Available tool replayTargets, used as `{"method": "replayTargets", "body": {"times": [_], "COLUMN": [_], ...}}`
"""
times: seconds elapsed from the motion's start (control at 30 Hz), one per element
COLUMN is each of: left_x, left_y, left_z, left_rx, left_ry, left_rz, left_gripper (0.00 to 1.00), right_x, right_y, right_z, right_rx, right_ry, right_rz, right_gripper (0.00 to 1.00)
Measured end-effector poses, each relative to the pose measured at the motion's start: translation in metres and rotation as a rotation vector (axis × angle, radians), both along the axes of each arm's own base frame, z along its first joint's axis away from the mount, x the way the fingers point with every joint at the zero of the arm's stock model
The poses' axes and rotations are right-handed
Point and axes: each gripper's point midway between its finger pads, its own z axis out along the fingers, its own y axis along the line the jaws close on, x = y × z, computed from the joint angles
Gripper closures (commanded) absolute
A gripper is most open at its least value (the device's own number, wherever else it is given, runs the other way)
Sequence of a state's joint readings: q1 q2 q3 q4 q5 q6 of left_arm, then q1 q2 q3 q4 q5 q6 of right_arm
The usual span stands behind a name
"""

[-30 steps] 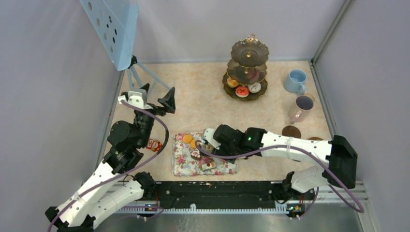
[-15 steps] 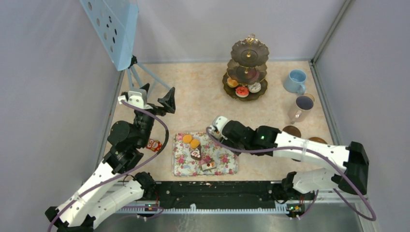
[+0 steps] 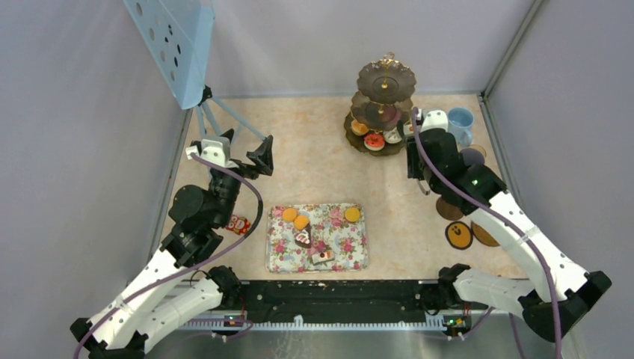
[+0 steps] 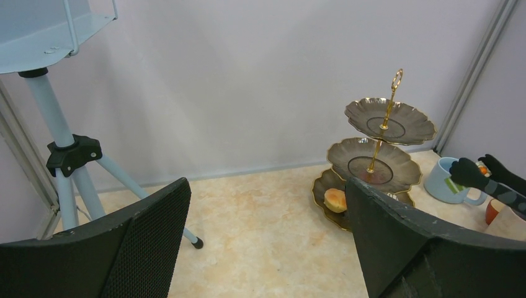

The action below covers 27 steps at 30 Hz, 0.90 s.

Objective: Serve the afternoon tea

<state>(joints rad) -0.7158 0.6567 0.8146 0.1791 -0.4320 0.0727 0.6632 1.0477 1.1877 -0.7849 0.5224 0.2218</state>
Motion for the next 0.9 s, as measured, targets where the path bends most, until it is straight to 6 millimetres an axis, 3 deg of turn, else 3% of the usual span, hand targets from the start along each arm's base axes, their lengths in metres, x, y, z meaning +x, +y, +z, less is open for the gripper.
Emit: {"method": "replayTargets", "body": {"times": [0.07, 0.17, 0.37, 0.57, 0.9], "left_x": [0.000, 0.000, 0.000, 0.000, -0.001], "left_y": [0.000, 0.000, 0.000, 0.000, 0.001], "left_z": [0.000, 0.000, 0.000, 0.000, 0.001], "left_rx": [0.000, 0.000, -0.001, 0.000, -0.003], "left_ry": [0.000, 0.000, 0.000, -0.001, -0.003], "left_rz": [0.000, -0.001, -0.002, -0.002, -0.002], "left_gripper": [0.01, 0.01, 0.01, 0.01, 0.01], "right_x": [0.008, 0.020, 0.056, 0.075, 0.114], "right_y": [-0.014, -0.019, -0.042, -0.049, -0.041], "right_z": [0.005, 0.005, -0.019, -0.038, -0.016], "right_rx": [-0.008, -0.030, -0.070, -0.101, -0.089], "right_ry": [-0.005, 0.006, 0.084, 0.136, 0.074], "right_rz": [-0.045, -0.065, -0.151, -0.168, -0.160], "right_gripper": [0.73, 0.73, 0.73, 0.73, 0.73]}}
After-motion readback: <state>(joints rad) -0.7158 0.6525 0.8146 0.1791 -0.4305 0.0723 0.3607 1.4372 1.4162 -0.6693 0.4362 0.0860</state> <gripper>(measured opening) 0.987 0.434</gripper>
